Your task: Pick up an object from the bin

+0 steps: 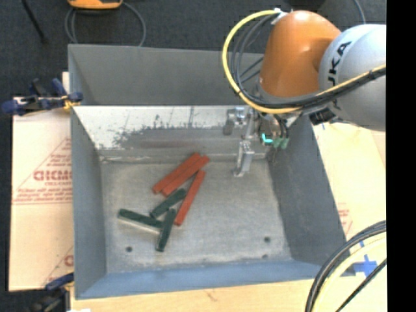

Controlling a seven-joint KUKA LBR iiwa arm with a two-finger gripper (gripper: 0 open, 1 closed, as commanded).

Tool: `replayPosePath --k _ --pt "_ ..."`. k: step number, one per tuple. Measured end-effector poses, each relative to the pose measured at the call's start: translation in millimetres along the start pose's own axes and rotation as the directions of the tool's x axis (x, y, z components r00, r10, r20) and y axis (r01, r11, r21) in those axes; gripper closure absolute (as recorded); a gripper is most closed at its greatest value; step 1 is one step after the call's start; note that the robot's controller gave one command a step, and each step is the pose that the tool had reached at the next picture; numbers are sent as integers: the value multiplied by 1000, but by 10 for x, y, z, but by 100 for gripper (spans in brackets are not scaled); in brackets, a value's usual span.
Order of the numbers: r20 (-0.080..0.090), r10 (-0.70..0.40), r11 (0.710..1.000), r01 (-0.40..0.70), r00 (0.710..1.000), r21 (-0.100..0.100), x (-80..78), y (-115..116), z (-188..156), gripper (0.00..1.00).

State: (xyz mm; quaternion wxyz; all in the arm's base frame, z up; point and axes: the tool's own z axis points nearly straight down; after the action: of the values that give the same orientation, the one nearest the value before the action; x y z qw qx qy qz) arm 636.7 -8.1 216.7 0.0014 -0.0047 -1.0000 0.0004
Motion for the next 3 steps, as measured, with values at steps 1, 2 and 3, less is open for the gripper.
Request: replayPosePath --k 1,2,3 --pt "8 0 1000 0 1000 0 -15 -1 -51 0" --pt "11 -130 992 130 991 2 -50 245 402 0" --pt "8 -256 967 256 967 1 -21 869 572 0"
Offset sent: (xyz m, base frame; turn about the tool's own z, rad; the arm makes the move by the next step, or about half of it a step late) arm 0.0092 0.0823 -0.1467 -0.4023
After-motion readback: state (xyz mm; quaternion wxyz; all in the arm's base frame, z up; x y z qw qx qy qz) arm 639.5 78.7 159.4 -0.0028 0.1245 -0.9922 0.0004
